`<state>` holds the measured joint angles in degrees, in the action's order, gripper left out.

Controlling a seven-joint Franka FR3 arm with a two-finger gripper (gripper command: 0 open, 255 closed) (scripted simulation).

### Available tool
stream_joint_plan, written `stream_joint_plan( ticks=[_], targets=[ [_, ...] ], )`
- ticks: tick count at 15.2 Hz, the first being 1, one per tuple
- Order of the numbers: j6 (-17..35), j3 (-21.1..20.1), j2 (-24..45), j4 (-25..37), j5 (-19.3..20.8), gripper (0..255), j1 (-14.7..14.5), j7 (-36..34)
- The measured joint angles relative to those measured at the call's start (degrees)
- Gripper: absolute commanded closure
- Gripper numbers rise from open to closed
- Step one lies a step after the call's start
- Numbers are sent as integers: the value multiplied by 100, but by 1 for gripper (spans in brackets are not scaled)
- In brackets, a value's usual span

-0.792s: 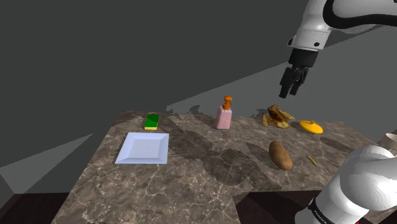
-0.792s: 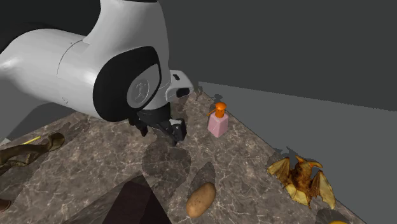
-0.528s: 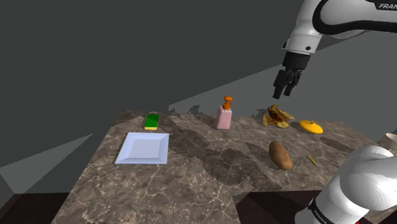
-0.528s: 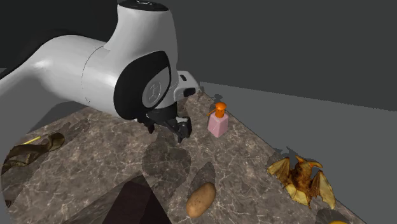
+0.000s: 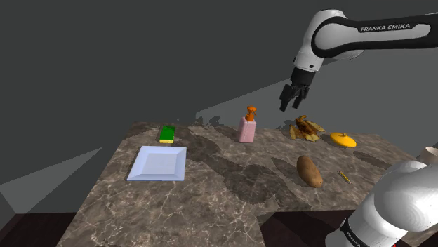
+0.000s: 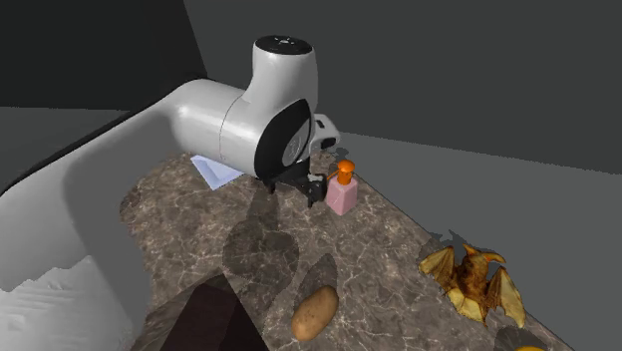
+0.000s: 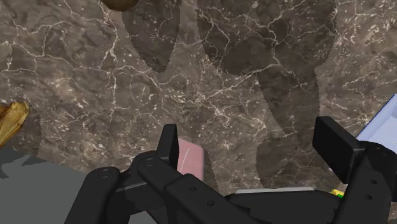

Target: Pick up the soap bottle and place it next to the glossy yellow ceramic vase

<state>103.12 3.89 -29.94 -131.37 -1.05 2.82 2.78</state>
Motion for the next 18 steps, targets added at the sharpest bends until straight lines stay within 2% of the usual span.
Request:
stream_joint_plan(
  ticks=[11,18],
  targets=[
    [1745,263,1956,707,-163,0,85,168],
    [2419,410,3366,1745,-456,0,176,375]
  ],
)
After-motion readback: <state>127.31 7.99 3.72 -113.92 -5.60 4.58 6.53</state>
